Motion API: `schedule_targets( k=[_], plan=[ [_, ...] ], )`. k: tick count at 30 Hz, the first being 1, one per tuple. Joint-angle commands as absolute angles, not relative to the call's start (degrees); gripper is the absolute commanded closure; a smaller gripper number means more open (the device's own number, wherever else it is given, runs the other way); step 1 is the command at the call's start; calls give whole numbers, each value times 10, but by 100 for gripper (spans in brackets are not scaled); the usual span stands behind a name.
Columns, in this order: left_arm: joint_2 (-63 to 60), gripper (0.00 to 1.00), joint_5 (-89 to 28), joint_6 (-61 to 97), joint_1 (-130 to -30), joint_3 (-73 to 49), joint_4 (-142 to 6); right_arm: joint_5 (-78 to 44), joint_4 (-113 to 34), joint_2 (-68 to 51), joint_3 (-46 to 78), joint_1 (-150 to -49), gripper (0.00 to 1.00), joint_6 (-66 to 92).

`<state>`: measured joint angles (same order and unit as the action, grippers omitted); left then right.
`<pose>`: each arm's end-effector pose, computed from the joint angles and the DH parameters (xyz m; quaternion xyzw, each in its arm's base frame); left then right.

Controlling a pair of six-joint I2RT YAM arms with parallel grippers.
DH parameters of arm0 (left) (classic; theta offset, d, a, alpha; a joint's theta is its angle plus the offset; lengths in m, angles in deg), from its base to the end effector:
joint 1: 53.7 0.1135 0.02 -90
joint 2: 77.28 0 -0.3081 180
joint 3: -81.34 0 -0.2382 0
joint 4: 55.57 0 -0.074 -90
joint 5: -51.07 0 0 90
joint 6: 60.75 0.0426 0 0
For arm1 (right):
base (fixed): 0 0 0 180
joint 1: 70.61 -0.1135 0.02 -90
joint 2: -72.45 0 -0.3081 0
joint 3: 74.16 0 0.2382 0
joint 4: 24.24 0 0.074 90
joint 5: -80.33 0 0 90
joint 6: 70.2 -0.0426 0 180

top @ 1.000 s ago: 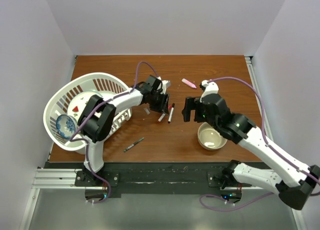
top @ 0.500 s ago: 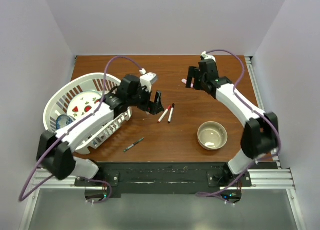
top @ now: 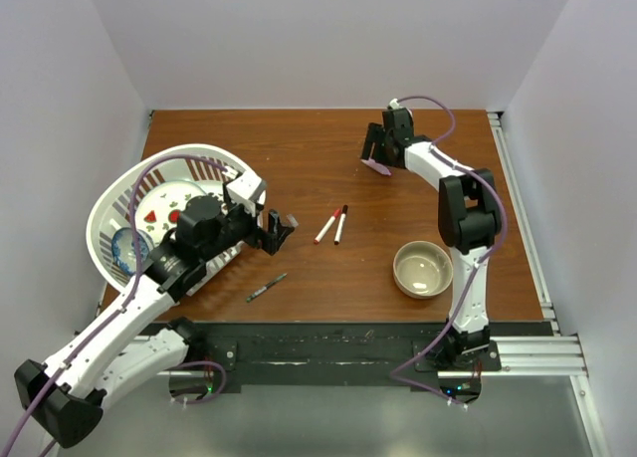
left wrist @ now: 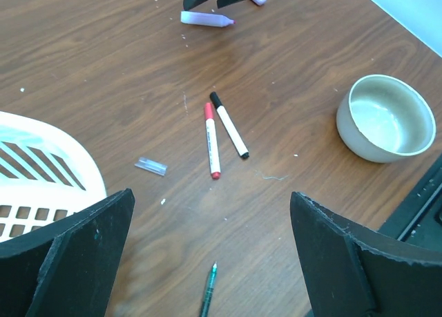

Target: Insert the pens into the pen caps

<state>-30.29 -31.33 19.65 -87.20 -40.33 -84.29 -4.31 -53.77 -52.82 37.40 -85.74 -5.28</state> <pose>0.1256 -0.0899 0.3509 0.2049 0.7785 -0.2667 0.5299 0.4973 0.1304 0.2288 0.0980 0.9118 0.0960 0.3870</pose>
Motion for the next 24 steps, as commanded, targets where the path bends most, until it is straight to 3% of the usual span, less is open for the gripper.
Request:
schedule_targets(
  k=[1,9,24],
  plan=[
    [-309,0,-334,224,-870,-411,-787,-75,-491,-551,437,-851,24,-57],
    [-307,0,-330,228,-870,-406,-797,-180,-510,-621,496,-852,26,-29],
    [-310,0,-349,234,-870,-407,-801,-273,-522,-516,314,-855,32,34]
  ],
)
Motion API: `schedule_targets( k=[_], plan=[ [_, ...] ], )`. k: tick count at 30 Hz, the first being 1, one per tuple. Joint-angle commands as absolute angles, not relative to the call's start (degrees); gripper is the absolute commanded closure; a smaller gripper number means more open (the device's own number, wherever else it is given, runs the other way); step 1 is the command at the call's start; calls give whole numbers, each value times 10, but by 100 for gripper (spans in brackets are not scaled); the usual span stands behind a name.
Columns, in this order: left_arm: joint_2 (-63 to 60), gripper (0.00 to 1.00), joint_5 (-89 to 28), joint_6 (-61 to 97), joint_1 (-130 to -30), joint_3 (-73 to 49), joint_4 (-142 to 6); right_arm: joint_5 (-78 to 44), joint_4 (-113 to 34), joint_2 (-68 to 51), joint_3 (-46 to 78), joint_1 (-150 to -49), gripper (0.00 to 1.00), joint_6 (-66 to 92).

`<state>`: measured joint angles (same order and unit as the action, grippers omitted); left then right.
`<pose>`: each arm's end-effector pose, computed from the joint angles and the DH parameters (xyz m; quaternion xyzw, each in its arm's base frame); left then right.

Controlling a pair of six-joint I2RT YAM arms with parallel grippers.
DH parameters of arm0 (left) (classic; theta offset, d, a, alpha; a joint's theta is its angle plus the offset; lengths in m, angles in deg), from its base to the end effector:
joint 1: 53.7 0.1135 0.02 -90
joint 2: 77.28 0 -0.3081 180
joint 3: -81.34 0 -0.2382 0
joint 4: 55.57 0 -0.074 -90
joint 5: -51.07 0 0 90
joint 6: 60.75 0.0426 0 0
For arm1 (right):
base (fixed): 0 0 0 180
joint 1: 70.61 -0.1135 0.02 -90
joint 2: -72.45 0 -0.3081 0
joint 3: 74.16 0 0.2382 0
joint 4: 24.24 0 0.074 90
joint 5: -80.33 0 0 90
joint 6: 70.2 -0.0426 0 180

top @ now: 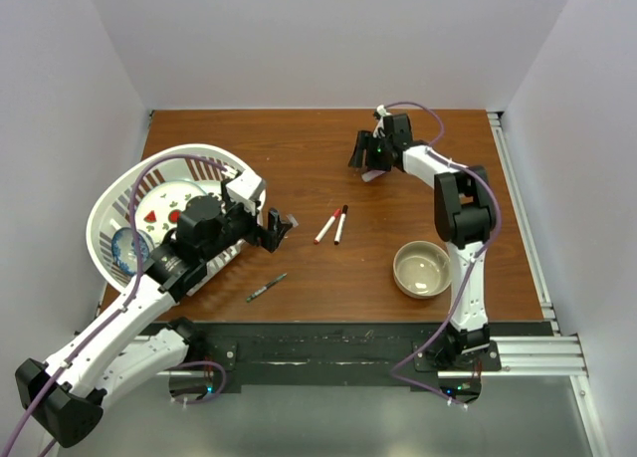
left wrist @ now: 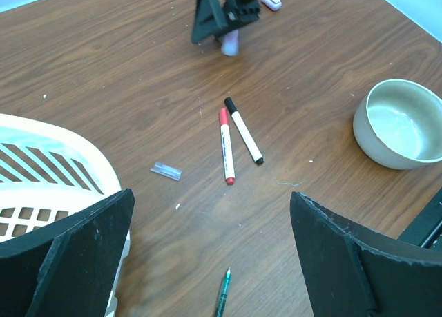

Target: Insert the pens into the pen caps

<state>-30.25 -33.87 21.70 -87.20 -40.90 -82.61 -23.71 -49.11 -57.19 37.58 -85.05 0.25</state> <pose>0.1278 -0.0891 0.3506 0.2053 0.7731 -0.2431 0.5487 0.5086 0.1416 0.1992 -0.0084 0.9107 0.2233 0.3475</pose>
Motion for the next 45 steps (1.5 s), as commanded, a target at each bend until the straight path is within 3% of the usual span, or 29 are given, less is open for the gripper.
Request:
schedule_targets(
  k=[1,6,15,26,45],
  plan=[
    [-310,0,-347,234,-870,-407,-799,-268,-524,-508,300,-855,32,35],
    [-309,0,-355,206,-870,-408,-794,-247,-526,-456,231,-855,32,41],
    [-331,0,-354,195,-870,-402,-792,-201,-594,-420,296,-855,33,95],
    [-360,0,-349,224,-870,-415,-785,-158,-659,-503,424,-855,29,250],
    [-355,2,-337,240,-870,-416,-784,-133,-665,-574,453,-883,42,311]
  ],
)
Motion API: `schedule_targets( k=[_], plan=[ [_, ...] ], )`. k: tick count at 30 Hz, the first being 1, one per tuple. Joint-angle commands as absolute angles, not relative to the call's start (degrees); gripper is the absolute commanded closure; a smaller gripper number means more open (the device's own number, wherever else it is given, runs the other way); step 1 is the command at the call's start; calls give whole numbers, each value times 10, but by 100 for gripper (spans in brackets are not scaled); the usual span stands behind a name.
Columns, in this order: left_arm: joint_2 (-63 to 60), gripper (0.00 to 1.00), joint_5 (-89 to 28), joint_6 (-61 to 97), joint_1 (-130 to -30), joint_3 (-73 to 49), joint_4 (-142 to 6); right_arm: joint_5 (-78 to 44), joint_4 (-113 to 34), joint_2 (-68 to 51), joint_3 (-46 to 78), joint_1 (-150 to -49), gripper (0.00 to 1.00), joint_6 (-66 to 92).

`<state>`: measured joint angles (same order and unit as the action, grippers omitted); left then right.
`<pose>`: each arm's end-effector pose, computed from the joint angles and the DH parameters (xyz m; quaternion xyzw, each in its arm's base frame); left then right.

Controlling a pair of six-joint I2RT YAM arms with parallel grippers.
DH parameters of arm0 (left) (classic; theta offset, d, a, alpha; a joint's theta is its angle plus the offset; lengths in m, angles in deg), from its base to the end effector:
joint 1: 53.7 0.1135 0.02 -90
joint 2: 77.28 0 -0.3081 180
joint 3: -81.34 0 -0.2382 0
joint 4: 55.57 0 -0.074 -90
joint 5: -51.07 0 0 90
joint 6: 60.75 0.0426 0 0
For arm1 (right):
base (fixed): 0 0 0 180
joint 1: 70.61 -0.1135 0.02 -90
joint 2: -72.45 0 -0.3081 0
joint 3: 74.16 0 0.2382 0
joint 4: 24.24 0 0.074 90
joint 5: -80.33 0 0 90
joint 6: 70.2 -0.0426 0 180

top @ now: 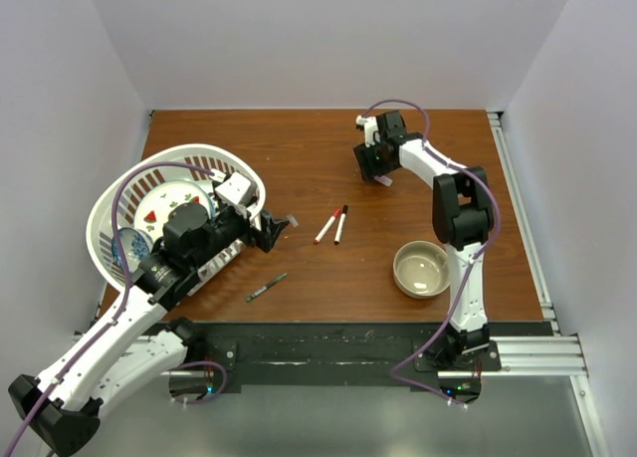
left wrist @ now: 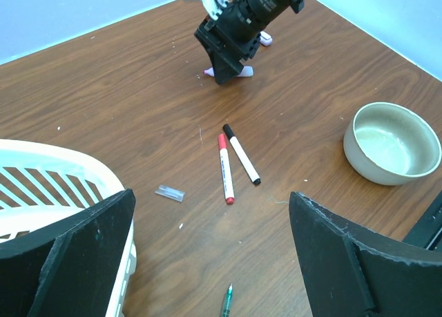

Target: Insert the pens into the pen caps

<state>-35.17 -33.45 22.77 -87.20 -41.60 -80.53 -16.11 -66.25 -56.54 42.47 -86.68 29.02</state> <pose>0.1113 -0.0786 0.3613 0.2086 0.7369 -0.2539 0.5908 0.4929 0.1470 0.2074 -0.2249 0.9237 0.0716 0.3017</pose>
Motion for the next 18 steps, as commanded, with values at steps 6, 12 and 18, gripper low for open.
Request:
schedule_targets(
  k=[6,12,18],
  plan=[
    [-356,4,-330,243,-870,-416,-785,-103,-677,-596,473,-897,57,322],
    [-357,5,-317,245,-869,-416,-786,-81,-689,-606,477,-906,77,311],
    [-347,5,-292,202,-870,-393,-785,-77,-677,-540,411,-911,94,206]
  ],
)
